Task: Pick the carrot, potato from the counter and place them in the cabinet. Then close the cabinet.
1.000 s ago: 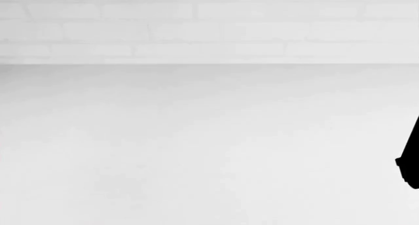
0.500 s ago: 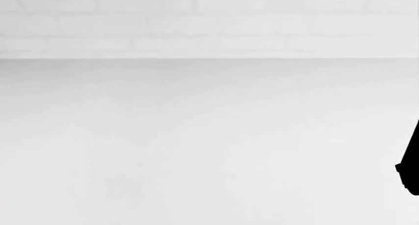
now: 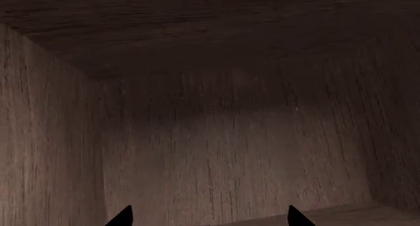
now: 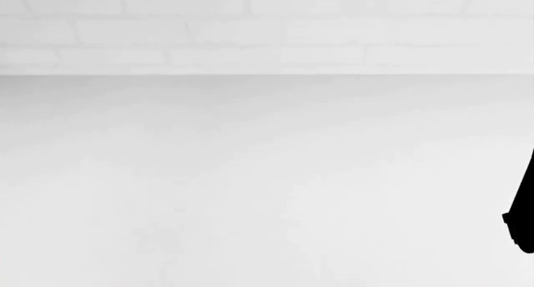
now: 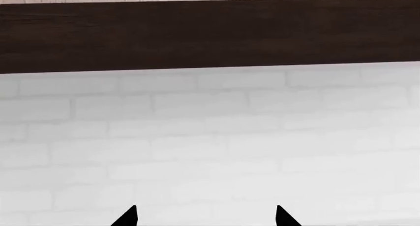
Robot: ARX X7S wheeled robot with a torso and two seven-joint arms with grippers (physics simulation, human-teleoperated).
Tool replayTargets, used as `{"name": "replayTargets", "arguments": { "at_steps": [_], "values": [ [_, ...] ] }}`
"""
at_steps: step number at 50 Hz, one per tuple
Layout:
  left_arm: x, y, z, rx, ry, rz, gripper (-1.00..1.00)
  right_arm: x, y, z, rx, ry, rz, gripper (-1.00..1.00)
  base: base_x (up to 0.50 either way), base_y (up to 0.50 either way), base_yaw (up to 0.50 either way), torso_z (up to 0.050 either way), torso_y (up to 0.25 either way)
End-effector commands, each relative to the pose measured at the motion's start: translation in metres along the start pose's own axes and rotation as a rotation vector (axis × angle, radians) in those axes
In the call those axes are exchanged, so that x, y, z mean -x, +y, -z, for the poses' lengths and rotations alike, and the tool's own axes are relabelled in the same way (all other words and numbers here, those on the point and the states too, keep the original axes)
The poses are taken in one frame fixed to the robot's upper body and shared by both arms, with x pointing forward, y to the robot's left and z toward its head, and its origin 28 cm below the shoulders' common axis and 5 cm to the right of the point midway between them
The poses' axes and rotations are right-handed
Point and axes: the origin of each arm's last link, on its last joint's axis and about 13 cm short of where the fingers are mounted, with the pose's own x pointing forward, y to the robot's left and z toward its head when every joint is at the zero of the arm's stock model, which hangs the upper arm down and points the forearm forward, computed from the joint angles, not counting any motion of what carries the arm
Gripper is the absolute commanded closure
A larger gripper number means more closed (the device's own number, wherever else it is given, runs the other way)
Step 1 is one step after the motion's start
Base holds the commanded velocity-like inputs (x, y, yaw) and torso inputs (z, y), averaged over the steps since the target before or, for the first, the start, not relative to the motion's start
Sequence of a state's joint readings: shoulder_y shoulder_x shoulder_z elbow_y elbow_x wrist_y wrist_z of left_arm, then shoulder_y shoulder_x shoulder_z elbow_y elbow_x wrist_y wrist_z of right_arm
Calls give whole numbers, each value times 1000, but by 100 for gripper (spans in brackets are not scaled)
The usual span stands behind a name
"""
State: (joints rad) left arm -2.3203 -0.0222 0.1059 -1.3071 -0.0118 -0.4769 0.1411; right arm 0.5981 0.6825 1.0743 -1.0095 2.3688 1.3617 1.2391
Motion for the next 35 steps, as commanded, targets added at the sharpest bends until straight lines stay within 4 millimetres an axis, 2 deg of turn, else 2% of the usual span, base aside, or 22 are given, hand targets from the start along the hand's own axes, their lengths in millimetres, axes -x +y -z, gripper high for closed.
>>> {"name": "replayTargets", "arguments": {
  "at_steps": [1,6,16,27,35],
  "values": [
    [3,0,-21,-5,-101,10,-100,1,0,1,-1,2,0,-100,0,0,0,0,0],
    [3,-2,-26,6,-153,45,-100,1,0,0,-1,1,-3,-100,0,0,0,0,0],
    [7,-4,-23,-1,-208,57,-100,-1,2,2,-3,4,-11,-100,0,0,0,0,0],
    [14,-2,-27,65,-311,95,-100,-1,2,3,-3,6,-11,-100,0,0,0,0,0],
    [13,-2,-23,80,-298,105,-100,0,1,2,-3,8,-9,-100,0,0,0,-13,250]
  ]
}}
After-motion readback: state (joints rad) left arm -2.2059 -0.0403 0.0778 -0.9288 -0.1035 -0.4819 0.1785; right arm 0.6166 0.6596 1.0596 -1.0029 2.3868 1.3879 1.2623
